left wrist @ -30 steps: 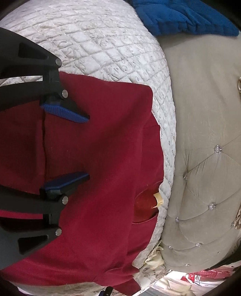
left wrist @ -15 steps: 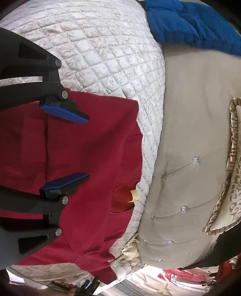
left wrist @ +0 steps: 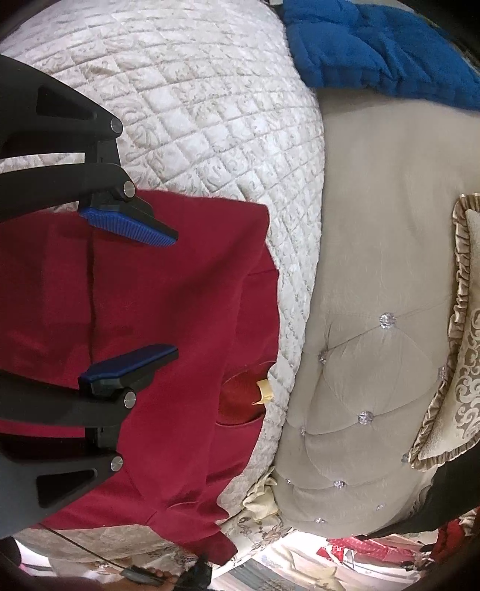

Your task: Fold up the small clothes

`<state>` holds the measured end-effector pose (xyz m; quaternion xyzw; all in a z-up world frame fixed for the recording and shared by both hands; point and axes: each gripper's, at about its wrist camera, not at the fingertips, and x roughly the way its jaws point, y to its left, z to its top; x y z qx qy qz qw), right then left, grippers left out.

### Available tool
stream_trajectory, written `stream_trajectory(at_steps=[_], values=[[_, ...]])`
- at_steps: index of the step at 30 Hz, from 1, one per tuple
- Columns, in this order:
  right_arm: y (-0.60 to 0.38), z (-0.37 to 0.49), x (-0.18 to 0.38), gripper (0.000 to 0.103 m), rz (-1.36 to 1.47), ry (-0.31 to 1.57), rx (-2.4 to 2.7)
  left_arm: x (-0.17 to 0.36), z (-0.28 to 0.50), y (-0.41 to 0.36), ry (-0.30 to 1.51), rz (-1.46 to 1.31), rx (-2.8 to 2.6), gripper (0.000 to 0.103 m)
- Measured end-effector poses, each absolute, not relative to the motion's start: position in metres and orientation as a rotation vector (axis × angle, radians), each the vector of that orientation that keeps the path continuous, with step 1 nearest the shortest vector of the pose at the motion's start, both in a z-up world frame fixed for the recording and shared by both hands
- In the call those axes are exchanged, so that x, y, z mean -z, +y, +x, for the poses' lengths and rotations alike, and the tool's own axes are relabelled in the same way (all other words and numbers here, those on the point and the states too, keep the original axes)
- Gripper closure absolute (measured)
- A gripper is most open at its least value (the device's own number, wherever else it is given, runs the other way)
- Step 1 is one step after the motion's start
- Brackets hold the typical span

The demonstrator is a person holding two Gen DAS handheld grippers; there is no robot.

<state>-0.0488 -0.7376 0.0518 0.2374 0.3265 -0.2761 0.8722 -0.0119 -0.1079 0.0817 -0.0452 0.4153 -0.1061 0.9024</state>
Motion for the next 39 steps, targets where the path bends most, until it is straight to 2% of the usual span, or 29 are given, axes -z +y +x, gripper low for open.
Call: stream_trajectory(at_steps=[6, 12, 16, 20, 23, 24, 31, 37, 38, 39], values=[[-0.672, -0.070, -0.112, 0.097, 0.429, 0.614, 0.339, -0.098, -0.015, -0.091, 0.820, -0.154, 0.206, 0.069], [-0.533, -0.062, -0.165, 0.097, 0.286, 0.606, -0.034, -0.117, -0.020, -0.088, 0.781, -0.189, 0.233, 0.069], [-0.433, -0.043, -0.156, 0.097, 0.244, 0.659, -0.264, -0.121, -0.022, -0.086, 0.777, -0.204, 0.244, 0.069], [-0.350, -0.022, -0.101, 0.097, 0.209, 0.780, -0.370, -0.114, -0.020, -0.090, 0.804, -0.214, 0.271, 0.069], [-0.319, -0.013, -0.055, 0.082, 0.176, 0.984, -0.417, -0.106, -0.017, -0.099, 0.836, -0.199, 0.293, 0.069], [-0.318, -0.016, -0.048, 0.072, 0.166, 1.025, -0.416, -0.103, -0.016, -0.102, 0.851, -0.197, 0.307, 0.069], [-0.388, -0.080, -0.090, 0.032, 0.278, 0.847, -0.279, -0.082, -0.004, -0.134, 0.901, -0.186, 0.369, 0.069], [-0.447, -0.100, -0.096, 0.030, 0.492, 0.739, -0.161, -0.055, 0.011, -0.181, 0.981, -0.129, 0.406, 0.069], [-0.452, -0.101, -0.098, 0.030, 0.514, 0.726, -0.155, -0.052, 0.014, -0.187, 0.989, -0.126, 0.417, 0.071], [-0.457, -0.099, -0.099, 0.030, 0.520, 0.719, -0.150, -0.048, 0.017, -0.195, 0.999, -0.128, 0.436, 0.076]])
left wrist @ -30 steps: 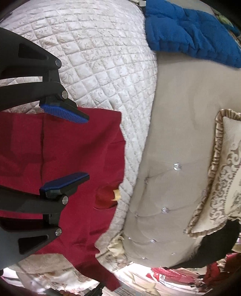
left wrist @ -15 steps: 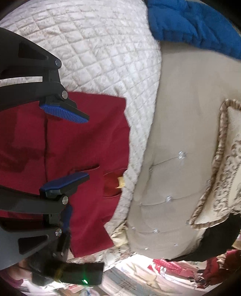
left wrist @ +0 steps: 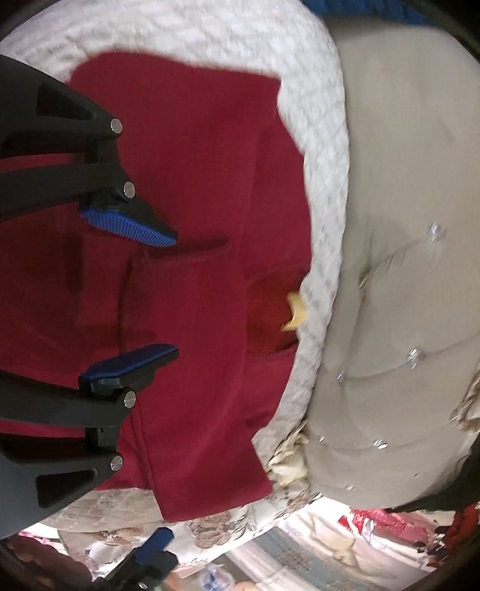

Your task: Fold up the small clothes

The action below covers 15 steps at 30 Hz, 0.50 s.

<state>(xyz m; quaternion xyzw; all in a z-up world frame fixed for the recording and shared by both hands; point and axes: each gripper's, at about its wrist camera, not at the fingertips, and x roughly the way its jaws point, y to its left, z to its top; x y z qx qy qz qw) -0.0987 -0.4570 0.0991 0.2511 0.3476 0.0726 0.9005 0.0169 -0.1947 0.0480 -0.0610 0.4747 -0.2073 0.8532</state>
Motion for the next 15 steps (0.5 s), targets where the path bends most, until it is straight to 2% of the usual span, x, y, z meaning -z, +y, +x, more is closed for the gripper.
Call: stream_trajectory(at_steps=[1, 3, 6, 8, 12, 15], values=[[-0.459, -0.098, -0.099, 0.030, 0.519, 0.711, -0.140, -0.045, 0.019, -0.200, 1.006, -0.116, 0.422, 0.079], [-0.465, -0.099, -0.099, 0.030, 0.511, 0.689, -0.117, -0.040, 0.023, -0.204, 1.015, -0.102, 0.403, 0.103], [-0.476, -0.100, -0.098, 0.030, 0.495, 0.668, -0.064, -0.044, 0.031, -0.193, 1.056, -0.249, 0.446, 0.103], [-0.484, -0.102, -0.101, 0.030, 0.491, 0.646, -0.013, -0.064, 0.029, -0.180, 1.018, -0.314, 0.493, 0.103], [-0.500, -0.102, -0.099, 0.030, 0.529, 0.635, 0.025, -0.108, 0.015, -0.157, 0.886, -0.262, 0.494, 0.103], [-0.502, -0.099, -0.094, 0.030, 0.547, 0.651, 0.025, -0.119, 0.011, -0.133, 0.870, -0.230, 0.468, 0.103]])
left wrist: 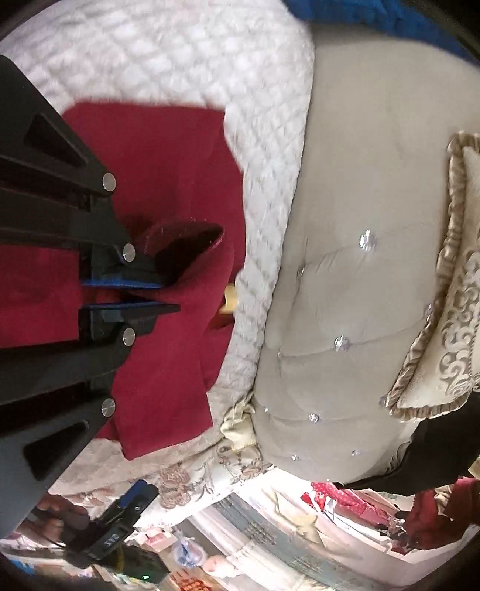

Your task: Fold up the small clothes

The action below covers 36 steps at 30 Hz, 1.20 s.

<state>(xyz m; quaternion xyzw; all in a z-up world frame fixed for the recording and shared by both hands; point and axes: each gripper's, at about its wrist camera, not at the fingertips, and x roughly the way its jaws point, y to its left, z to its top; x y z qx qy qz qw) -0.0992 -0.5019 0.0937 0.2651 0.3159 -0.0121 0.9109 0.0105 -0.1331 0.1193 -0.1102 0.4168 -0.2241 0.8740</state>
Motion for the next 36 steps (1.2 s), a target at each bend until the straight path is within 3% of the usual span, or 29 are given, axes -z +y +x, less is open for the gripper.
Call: stream_trajectory(at_steps=[7, 13, 14, 15, 16, 22, 28, 36], values=[[-0.484, -0.062, -0.083, 0.029, 0.402, 0.784, 0.048, -0.079, 0.018, -0.094, 0.949, -0.231, 0.351, 0.103], [-0.487, -0.025, -0.051, 0.029, 0.449, 0.964, 0.053, -0.065, 0.021, -0.093, 0.958, -0.215, 0.326, 0.103], [-0.484, -0.023, -0.044, 0.037, 0.437, 0.999, 0.041, -0.064, 0.021, -0.094, 0.956, -0.204, 0.324, 0.103], [-0.480, -0.023, -0.040, 0.069, 0.396, 1.032, 0.034, -0.063, 0.021, -0.096, 0.955, -0.194, 0.324, 0.103], [-0.476, -0.026, -0.036, 0.077, 0.343, 1.060, 0.048, -0.061, 0.021, -0.097, 0.959, -0.188, 0.325, 0.103], [-0.474, -0.045, -0.049, 0.077, 0.255, 1.045, 0.110, -0.054, 0.024, -0.097, 0.980, -0.134, 0.285, 0.103], [-0.460, -0.044, -0.085, 0.077, 0.267, 0.888, 0.017, -0.067, 0.019, -0.099, 0.925, -0.082, 0.251, 0.091], [-0.428, -0.003, -0.061, 0.077, 0.202, 0.939, -0.007, -0.063, 0.031, -0.108, 0.915, -0.033, 0.205, 0.084]])
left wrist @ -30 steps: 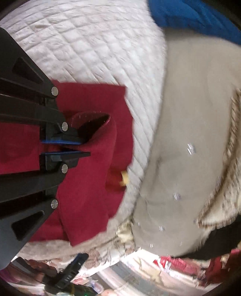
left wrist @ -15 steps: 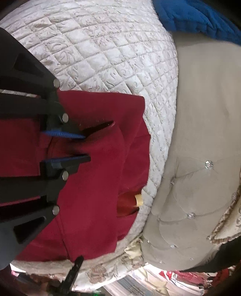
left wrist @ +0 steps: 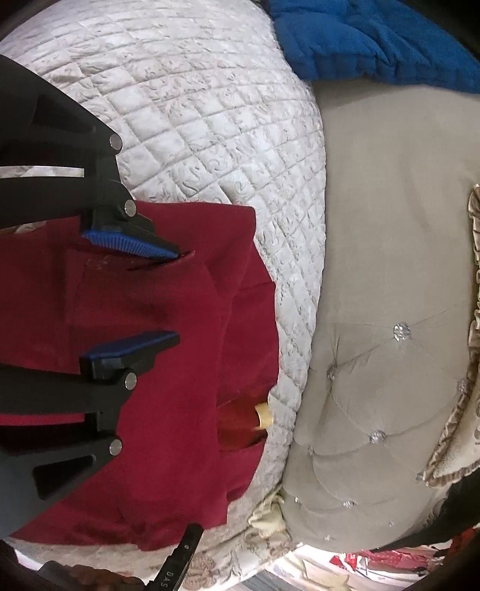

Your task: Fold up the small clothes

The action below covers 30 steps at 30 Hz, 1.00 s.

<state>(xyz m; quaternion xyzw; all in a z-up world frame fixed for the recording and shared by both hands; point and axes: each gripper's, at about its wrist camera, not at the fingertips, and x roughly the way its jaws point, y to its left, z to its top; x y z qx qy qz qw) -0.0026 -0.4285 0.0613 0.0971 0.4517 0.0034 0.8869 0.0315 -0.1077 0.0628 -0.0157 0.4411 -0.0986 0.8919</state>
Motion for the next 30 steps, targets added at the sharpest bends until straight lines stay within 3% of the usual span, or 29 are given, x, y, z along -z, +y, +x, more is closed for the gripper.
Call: stream_trajectory(at_steps=[11, 16, 22, 30], values=[[-0.433, 0.011, -0.046, 0.073, 0.170, 0.947, 0.067, -0.047, 0.046, -0.106, 0.927, -0.013, 0.190, 0.082], [-0.433, -0.024, -0.063, 0.048, 0.192, 0.939, 0.037, -0.047, 0.046, -0.106, 0.921, -0.008, 0.192, 0.082], [-0.430, -0.038, -0.042, 0.054, 0.112, 1.004, 0.089, -0.051, 0.041, -0.104, 0.929, -0.011, 0.189, 0.082], [-0.428, -0.059, -0.058, 0.053, 0.124, 0.972, 0.117, -0.070, 0.015, -0.085, 0.916, -0.015, 0.192, 0.082]])
